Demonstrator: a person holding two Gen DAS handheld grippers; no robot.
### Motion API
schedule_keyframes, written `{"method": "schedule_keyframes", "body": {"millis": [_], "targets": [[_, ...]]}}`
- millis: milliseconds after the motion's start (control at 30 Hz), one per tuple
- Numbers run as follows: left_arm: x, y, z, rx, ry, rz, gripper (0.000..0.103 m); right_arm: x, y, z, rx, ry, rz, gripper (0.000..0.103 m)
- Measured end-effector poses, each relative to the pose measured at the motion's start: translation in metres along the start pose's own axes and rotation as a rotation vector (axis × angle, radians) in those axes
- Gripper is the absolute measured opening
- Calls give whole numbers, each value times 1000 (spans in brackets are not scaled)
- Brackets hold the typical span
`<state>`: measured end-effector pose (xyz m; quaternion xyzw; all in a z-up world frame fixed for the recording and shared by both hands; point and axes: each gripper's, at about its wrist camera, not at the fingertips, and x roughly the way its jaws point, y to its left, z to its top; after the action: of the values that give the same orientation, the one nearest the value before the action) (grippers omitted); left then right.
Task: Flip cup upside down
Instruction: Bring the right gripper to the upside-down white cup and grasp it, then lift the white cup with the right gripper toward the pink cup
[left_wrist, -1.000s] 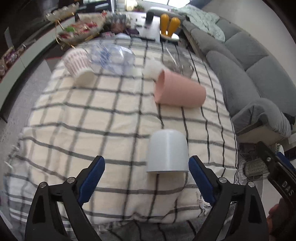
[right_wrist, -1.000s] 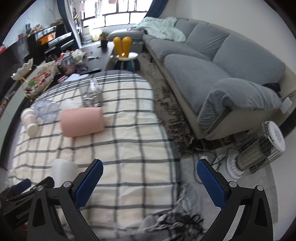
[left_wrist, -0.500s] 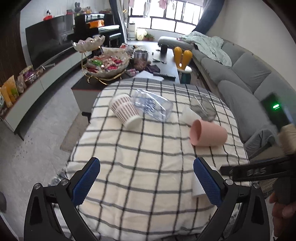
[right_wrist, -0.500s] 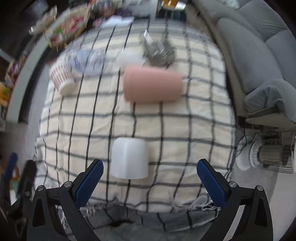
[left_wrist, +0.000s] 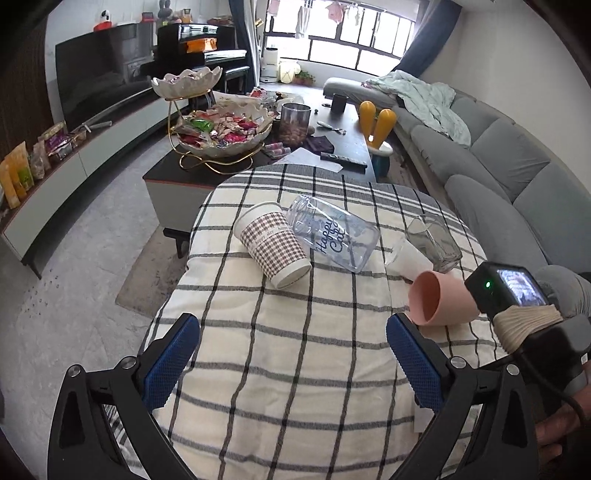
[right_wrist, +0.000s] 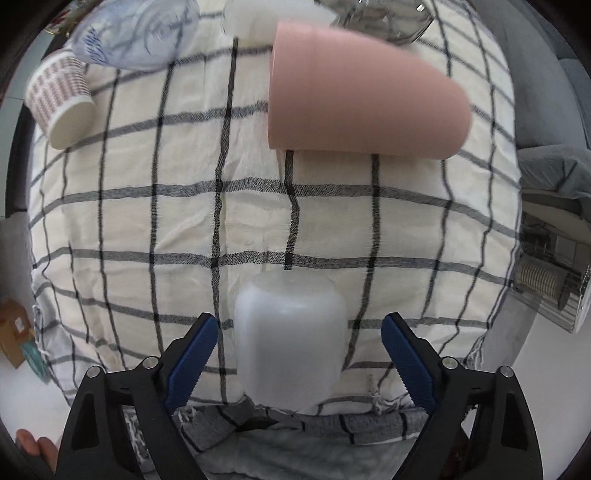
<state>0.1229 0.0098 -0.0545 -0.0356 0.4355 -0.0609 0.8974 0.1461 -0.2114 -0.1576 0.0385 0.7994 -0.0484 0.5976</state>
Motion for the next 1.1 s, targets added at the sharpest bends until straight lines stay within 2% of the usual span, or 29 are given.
{"method": "schedule_keyframes", "body": {"millis": [200,267,333,500,600,667,767,867,900,967,1100], "targets": [[14,5,0,-8,29,-15,103,20,6,7,-4,49,-7,82],[16,7,0,-12,29,-8,103,23,6,7,1,57,-2,73],[17,9,1,-23,34,-6,103,24,6,6,2,58,-3,68],[18,11,-1,-23,38,-10,103,12,3,2,13,25,8,67],[13,13,-2,-14,18,3,103,-5,10,-6,5,-39,15,67],[7,16,-4,-15,-10,26,103,-18,17,-15,-11,-122,24,67],[-2,30,-9,-60,-54,67,103,-43,29,-29,-42,-347,53,67],[-7,51,-15,-149,-84,93,103,-61,44,-57,-81,-632,78,67],[-7,55,-17,-161,-86,102,103,-63,50,-71,-91,-754,80,67],[-2,59,-23,-147,-84,112,103,-62,56,-84,-82,-893,77,67],[7,59,-38,-83,-80,143,103,-55,66,-87,-19,-1049,67,67]]}}
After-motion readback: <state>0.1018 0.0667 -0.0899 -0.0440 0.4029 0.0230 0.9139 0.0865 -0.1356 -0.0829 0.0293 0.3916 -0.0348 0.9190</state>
